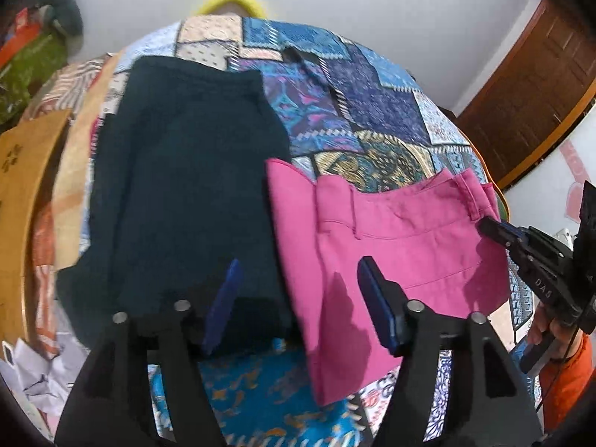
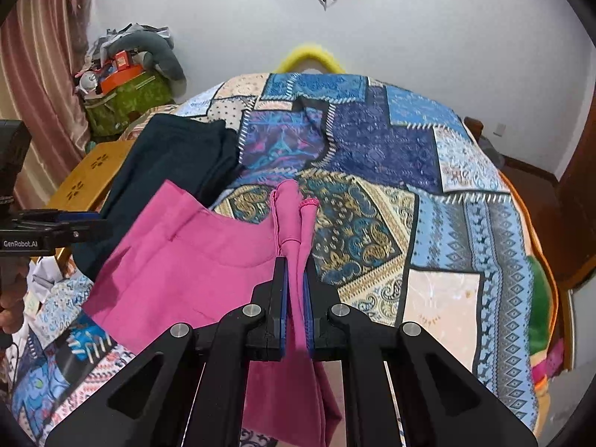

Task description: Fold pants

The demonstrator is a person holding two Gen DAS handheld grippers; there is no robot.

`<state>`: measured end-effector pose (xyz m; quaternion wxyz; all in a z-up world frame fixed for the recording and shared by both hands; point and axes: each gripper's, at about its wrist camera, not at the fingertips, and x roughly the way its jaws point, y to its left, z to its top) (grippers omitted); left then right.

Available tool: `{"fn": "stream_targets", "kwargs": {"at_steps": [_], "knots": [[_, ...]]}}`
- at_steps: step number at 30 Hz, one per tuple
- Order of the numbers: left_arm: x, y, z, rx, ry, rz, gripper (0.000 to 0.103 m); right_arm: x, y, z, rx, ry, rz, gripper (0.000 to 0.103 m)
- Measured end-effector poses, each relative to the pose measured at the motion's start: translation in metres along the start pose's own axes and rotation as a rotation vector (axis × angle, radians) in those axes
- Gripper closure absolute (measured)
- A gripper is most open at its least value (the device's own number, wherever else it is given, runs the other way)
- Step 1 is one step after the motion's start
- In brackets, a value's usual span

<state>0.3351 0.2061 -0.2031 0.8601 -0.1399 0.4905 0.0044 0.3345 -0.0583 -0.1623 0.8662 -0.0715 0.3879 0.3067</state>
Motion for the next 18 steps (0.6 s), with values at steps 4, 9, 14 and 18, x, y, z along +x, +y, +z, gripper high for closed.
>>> {"fn": "stream_targets", "kwargs": {"at_steps": [4,9,14,18], "knots": [[0.024,-0.005,0.002,-0.02,0.051,0.017,0.035,0.005,-0.01,-0.007,0.025,0.011,0.018,0.097],[0.044,-0.009,0.002,-0.03,0.079,-0.007,0.057,0.009,-0.016,-0.012,0.043,0.018,0.033,0.097],[0.037,-0.031,0.001,0.075,0.05,0.027,0.087,0.011,-0.019,-0.014,0.05,0.022,0.038,0.097],[0.019,-0.046,-0.002,0.144,-0.006,0.073,0.09,0.007,-0.017,-0.011,0.049,0.013,0.045,0.097]]}}
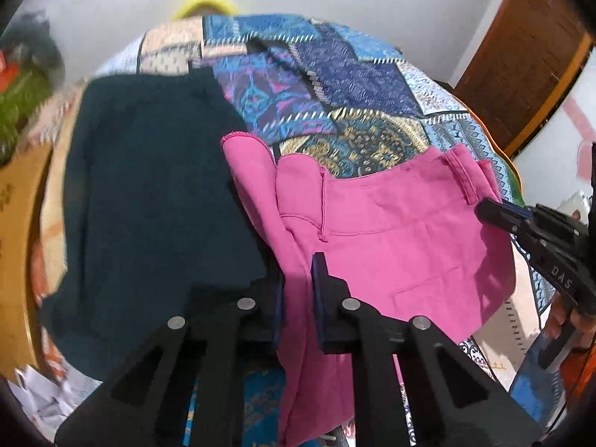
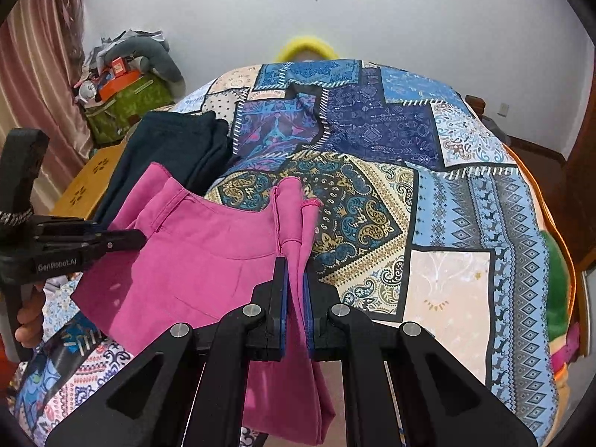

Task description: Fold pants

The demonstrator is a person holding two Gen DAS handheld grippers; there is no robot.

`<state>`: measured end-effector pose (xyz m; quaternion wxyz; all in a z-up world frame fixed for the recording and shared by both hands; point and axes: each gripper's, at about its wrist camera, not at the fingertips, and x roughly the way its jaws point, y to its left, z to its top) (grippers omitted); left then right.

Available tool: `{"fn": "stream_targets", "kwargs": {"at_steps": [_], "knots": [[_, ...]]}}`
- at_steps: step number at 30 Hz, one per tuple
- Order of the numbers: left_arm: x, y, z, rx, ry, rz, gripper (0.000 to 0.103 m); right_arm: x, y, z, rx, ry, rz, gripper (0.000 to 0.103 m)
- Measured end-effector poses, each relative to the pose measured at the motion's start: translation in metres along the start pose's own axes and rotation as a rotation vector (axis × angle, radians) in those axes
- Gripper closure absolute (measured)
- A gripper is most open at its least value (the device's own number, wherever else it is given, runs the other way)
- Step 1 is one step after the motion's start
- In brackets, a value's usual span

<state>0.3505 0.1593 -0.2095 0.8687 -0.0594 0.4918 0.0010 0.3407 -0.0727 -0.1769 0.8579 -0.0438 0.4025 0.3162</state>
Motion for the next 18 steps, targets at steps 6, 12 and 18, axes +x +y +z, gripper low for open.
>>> {"fn": "stream_targets", "kwargs": {"at_steps": [6,12,18], "knots": [[-0.053,0.015,0.011,0.004,-0.136,0.051,0.09,-0.013,0.018,0.02,-0.036,-0.048,0.021,0.097],[-0.096,0.061,0.023,-0.042,-0.222,0.132,0.09,-0.012,0.051,0.052,-0.063,-0.105,0.072,0.097],[-0.099,0.117,0.021,-0.116,-0.219,0.207,0.09,0.012,0.1,0.075,-0.106,-0.125,0.123,0.097]]}}
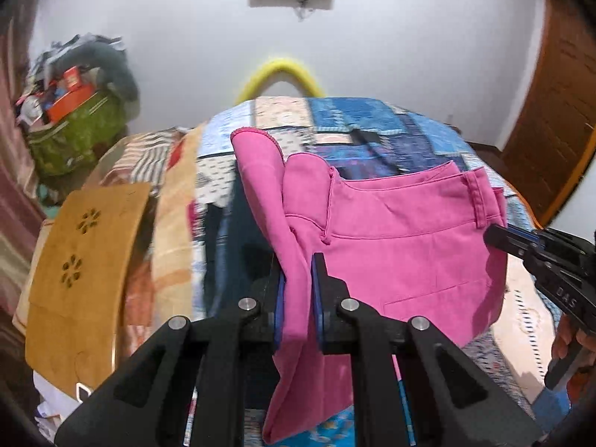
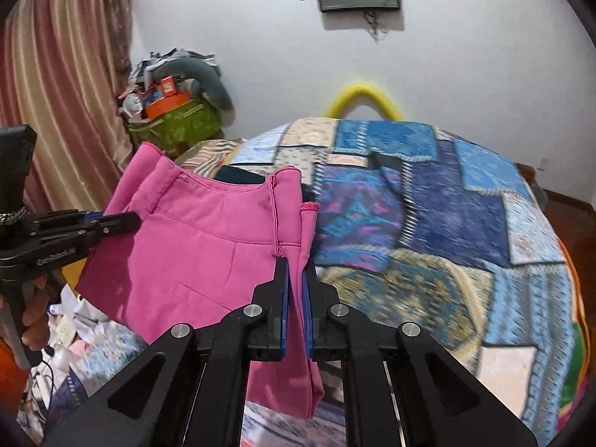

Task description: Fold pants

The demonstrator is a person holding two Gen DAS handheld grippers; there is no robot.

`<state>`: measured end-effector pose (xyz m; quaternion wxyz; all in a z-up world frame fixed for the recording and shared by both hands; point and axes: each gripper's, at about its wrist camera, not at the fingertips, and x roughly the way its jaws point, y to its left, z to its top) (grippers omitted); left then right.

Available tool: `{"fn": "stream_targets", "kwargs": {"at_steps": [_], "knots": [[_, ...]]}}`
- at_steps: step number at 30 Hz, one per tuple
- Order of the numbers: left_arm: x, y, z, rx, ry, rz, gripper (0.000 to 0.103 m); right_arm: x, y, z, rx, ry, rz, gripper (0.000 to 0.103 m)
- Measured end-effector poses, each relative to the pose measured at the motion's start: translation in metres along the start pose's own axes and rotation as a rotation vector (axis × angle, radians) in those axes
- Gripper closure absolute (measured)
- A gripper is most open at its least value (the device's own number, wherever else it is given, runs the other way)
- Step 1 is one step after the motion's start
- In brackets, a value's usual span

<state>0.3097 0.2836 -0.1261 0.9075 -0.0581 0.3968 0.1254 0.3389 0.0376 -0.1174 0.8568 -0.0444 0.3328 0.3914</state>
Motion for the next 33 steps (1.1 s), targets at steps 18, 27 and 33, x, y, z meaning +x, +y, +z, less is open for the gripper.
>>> {"fn": "stream_targets", "kwargs": {"at_steps": [18,27,33], "knots": [[0.084,0.058,-0.049,-0.045,0.158,0.151,0.058,0.089,0.015,-0.018,0.049,0.178,-0.024,0.097],[-0.014,0.039,-0.038,-0.059,0.021,0.07,0.049,0.009,0.038,-0.005,-0.005,0.046,0.009,0.079],[-0.119,0.01,-0.038,-0.034,-0.152,0.002,0.049,-0.092,0.082,0.001,-0.094,-0.153,0.038,0.079]]}}
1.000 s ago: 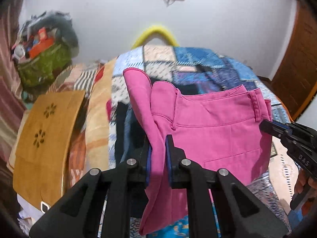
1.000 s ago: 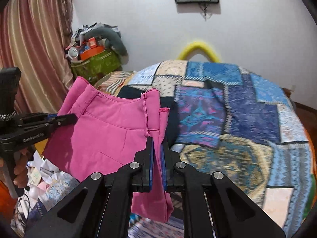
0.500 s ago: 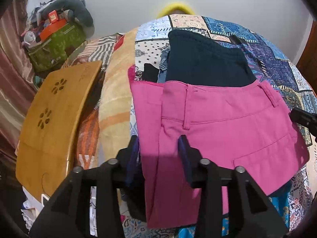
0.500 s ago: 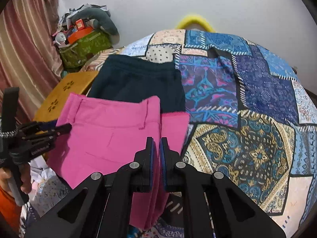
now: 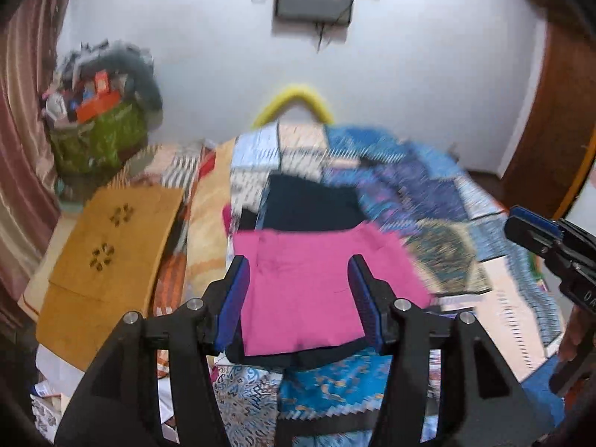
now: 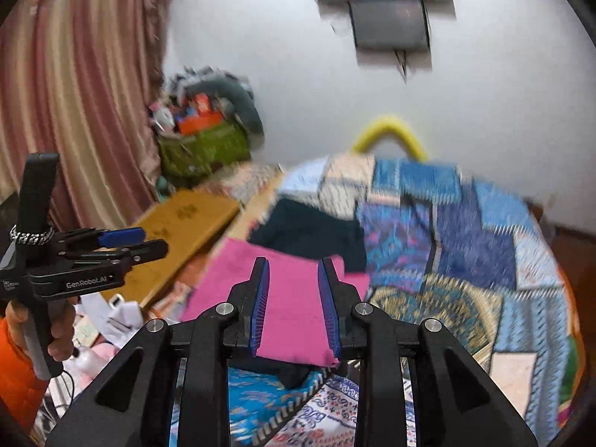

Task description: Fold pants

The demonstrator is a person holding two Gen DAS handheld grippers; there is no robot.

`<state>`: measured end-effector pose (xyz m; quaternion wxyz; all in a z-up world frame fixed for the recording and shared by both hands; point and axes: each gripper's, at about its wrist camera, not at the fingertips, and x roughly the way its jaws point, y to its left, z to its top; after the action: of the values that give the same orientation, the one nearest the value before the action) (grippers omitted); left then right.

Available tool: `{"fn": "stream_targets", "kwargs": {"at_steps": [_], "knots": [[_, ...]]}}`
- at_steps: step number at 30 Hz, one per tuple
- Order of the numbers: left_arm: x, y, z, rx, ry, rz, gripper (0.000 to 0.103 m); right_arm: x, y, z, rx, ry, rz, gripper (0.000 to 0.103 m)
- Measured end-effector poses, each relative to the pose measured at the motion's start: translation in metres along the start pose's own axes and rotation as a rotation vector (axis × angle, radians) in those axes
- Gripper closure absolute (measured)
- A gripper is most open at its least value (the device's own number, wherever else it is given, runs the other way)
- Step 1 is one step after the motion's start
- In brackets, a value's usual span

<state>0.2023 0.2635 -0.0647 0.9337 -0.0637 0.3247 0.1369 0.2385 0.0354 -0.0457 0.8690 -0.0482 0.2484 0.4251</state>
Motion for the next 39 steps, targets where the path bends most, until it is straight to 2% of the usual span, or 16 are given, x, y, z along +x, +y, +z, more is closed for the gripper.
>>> {"fn": "stream_targets", "kwargs": {"at_steps": [4,9,15,17,18,19,21,23,25,28,33,39], "knots": [[-0.072,-0.019,0.001,0.019,-0.127,-0.021,0.049,-0.056,0.026,0.007,-0.035,-0.113,0.017,0.079],[-0.16,-0.042,-0.016,0.046,-0.301,-0.018,0.049,-0.12,0.056,0.004,-0.06,-0.243,0.038,0.079],[-0.227,-0.058,-0.055,0.059,-0.419,0.013,0.047,-0.17,0.087,-0.019,-0.06,-0.327,0.06,0.079],[-0.239,-0.06,-0.065,0.055,-0.436,0.019,0.041,-0.177,0.092,-0.026,-0.061,-0.333,0.048,0.077],[-0.245,-0.061,-0.069,0.051,-0.444,0.023,0.034,-0.181,0.095,-0.03,-0.065,-0.333,0.032,0.072],[-0.249,-0.062,-0.073,0.045,-0.451,0.026,0.025,-0.182,0.095,-0.033,-0.064,-0.337,0.019,0.065],[-0.252,-0.061,-0.078,0.042,-0.451,0.02,0.018,-0.189,0.098,-0.04,-0.054,-0.345,-0.014,0.053],[-0.255,-0.06,-0.082,0.036,-0.446,0.012,0.014,-0.191,0.099,-0.043,-0.043,-0.349,-0.029,0.045],[-0.256,-0.058,-0.084,0.026,-0.45,0.017,0.005,-0.192,0.099,-0.044,-0.041,-0.351,-0.047,0.028],[-0.26,-0.058,-0.089,0.021,-0.47,0.033,0.002,-0.196,0.102,-0.047,-0.041,-0.367,-0.07,0.013],[-0.263,-0.061,-0.096,0.03,-0.471,0.037,0.0,-0.197,0.102,-0.045,-0.024,-0.368,-0.083,0.003],[-0.263,-0.063,-0.1,0.037,-0.47,0.036,0.0,-0.2,0.1,-0.052,-0.012,-0.373,-0.095,0.001]]}}
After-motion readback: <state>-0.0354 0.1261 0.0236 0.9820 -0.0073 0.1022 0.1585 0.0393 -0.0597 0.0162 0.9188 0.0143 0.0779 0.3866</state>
